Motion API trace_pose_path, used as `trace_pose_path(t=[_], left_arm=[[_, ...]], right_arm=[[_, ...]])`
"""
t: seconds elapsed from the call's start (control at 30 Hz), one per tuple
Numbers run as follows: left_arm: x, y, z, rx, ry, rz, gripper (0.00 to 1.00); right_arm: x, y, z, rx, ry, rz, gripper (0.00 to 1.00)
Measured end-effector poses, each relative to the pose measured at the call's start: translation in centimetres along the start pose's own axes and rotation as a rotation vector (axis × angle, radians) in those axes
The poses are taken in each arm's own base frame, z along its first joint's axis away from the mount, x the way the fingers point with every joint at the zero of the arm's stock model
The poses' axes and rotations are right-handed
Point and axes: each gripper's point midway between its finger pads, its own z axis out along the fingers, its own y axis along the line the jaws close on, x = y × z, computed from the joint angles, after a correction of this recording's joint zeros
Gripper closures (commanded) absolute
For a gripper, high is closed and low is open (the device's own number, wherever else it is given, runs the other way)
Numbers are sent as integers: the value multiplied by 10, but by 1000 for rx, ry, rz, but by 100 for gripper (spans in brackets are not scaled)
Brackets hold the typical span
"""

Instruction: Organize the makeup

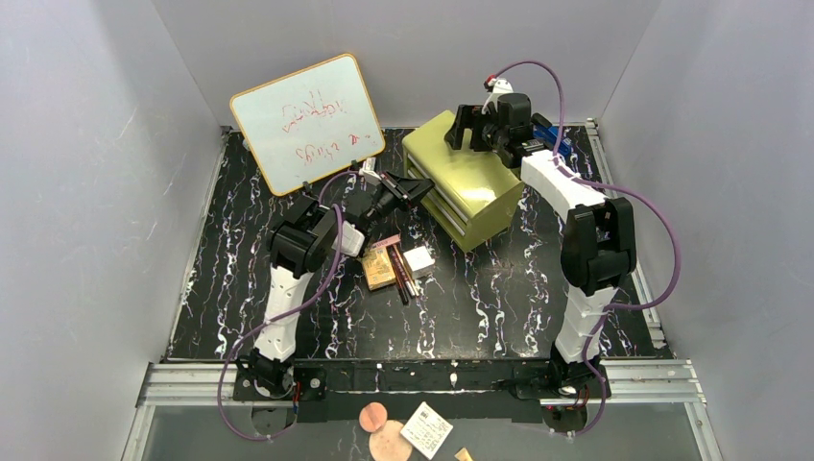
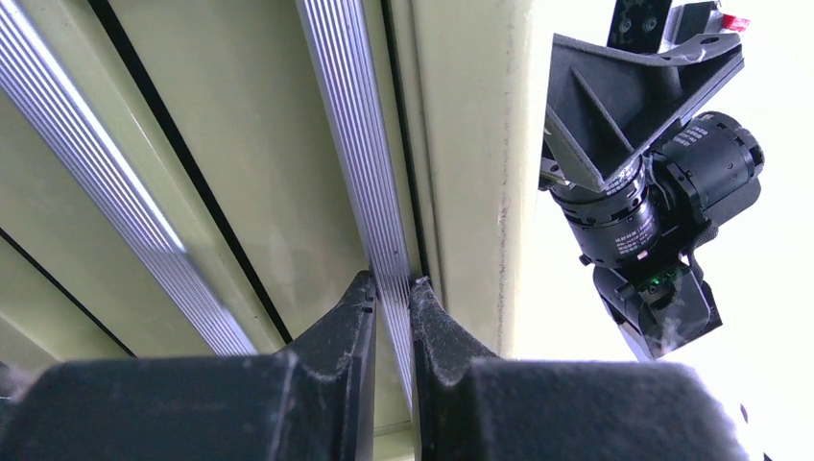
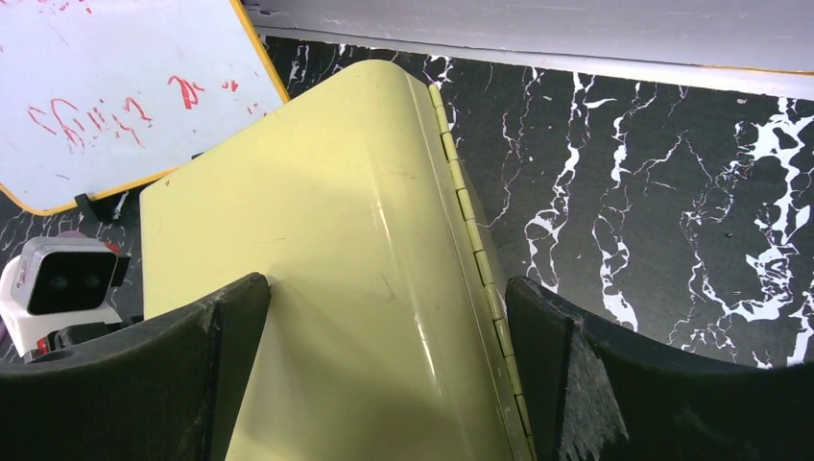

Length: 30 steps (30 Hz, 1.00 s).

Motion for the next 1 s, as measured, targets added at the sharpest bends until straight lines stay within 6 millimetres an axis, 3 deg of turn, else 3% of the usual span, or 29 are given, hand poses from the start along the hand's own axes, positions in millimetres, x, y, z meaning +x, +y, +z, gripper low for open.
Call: trace_pose_path(t=[0.37, 0.77, 1.0], left_arm=[[0, 0, 1, -7, 7, 56, 100], [-6, 1, -3, -143, 52, 151, 100], [-12, -1, -21, -169, 69, 161, 100]], right_arm=[[-1, -2, 0, 1, -4, -4, 1], [-1, -2, 0, 0, -10, -11, 1], [-1, -2, 1, -1, -12, -13, 1]])
